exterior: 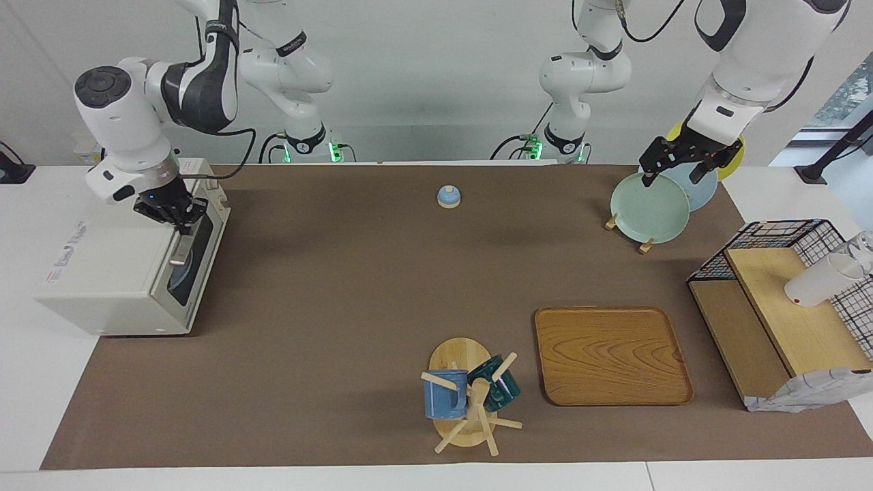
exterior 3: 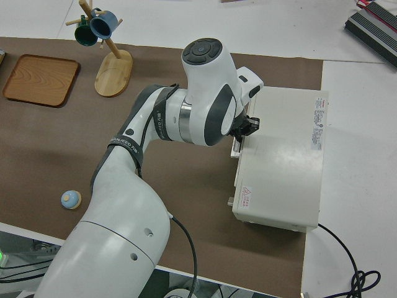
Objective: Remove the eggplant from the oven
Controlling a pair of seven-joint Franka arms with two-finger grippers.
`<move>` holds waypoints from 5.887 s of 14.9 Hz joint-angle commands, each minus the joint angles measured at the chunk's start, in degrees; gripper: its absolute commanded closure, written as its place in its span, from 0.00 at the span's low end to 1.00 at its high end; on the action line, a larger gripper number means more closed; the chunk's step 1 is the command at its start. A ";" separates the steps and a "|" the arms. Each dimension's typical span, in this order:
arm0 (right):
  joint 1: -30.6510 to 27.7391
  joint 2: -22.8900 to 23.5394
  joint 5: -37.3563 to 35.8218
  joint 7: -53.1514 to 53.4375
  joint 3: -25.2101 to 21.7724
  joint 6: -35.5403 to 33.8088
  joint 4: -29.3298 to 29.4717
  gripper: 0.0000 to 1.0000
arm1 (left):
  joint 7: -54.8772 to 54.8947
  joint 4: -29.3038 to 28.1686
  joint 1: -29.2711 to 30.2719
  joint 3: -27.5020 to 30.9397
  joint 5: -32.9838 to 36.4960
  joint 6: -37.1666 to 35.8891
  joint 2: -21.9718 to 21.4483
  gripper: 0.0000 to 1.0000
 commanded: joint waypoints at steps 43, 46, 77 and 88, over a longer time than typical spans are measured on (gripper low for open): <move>12.23 6.50 1.59 14.12 0.15 -6.49 4.77 0.27 | 0.73 -0.45 1.08 -0.57 -2.28 1.85 -0.11 1.00; 9.23 5.00 1.49 12.02 0.32 -0.80 -0.50 0.36 | 0.73 -0.45 1.17 -0.48 -2.99 2.20 -0.11 0.01; 17.11 3.33 -8.79 4.51 1.02 13.03 -9.84 1.00 | 0.82 -17.50 0.29 -0.39 -8.79 12.57 -5.38 0.00; 43.30 13.51 -13.38 30.70 1.38 -0.76 7.45 1.00 | 0.73 -17.50 0.29 -0.39 -8.88 13.19 -5.38 0.00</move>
